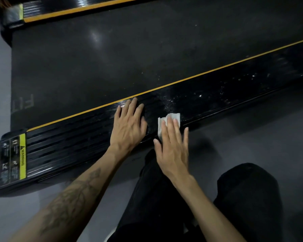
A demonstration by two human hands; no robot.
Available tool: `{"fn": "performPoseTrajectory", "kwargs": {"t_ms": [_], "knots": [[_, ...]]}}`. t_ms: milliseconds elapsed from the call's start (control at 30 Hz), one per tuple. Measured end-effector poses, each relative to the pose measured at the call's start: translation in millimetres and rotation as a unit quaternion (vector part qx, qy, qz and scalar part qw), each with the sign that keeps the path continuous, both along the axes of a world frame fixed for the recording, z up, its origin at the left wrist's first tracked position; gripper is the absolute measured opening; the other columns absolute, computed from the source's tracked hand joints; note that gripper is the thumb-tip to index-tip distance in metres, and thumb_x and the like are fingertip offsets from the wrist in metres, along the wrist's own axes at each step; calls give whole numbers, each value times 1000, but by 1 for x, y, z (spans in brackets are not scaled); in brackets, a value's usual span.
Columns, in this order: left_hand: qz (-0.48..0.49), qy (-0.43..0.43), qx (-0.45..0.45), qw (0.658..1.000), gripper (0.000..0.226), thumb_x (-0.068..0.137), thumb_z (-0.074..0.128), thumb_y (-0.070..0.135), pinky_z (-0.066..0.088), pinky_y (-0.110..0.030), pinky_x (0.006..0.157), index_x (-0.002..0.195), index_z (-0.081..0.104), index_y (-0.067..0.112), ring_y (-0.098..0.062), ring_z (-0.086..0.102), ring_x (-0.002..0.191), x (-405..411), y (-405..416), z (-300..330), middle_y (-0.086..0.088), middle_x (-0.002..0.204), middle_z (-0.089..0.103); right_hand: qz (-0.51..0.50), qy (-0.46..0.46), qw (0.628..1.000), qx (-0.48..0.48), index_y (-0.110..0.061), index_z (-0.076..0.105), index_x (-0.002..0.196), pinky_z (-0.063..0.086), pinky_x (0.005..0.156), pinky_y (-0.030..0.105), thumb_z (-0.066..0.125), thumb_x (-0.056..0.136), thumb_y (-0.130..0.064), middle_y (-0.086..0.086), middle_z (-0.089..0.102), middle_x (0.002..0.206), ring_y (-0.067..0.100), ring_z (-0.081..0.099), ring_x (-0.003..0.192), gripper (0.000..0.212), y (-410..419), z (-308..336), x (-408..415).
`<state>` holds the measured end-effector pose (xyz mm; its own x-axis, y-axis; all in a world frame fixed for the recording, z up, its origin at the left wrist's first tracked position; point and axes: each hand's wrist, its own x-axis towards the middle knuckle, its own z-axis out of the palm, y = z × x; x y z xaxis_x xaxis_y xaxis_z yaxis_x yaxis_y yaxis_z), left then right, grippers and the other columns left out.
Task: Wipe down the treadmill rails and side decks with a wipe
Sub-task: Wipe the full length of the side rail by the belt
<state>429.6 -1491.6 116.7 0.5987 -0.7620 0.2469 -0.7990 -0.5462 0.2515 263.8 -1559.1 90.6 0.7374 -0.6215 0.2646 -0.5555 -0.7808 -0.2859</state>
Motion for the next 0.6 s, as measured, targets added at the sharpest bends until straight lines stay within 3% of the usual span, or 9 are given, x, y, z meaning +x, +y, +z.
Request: {"fn": "performPoseTrajectory", "kwargs": {"t_ms": [133,333,500,600], "knots": [[3,0,26,1000,58,100,32,38,27,-54,123,146,54,12,-29,34,151,-1,-2,0,-13,160,42,73,38,996,-30,-17,28,163,15,125,60,33,107,-40,2,19,171,18,13,159,61,-19,4,5],[17,2,33,999,57,98,32,36,24,-53,124,145,54,14,-28,34,151,-3,-6,1,-12,160,42,-14,3,1000,7,-13,28,162,9,127,57,31,106,-42,7,18,171,20,11,159,63,-13,5,-6],[20,7,35,999,58,98,31,36,23,-53,124,147,51,14,-28,31,152,-3,-7,0,-12,161,40,64,29,997,-14,-17,25,163,14,126,58,34,107,-42,3,17,172,18,11,159,62,-12,4,2],[23,9,31,999,57,98,31,37,22,-53,125,148,51,15,-27,30,153,-4,-8,1,-11,162,40,46,39,998,-21,-18,29,162,13,126,59,34,106,-41,1,19,171,15,13,158,61,-34,8,3]]}}
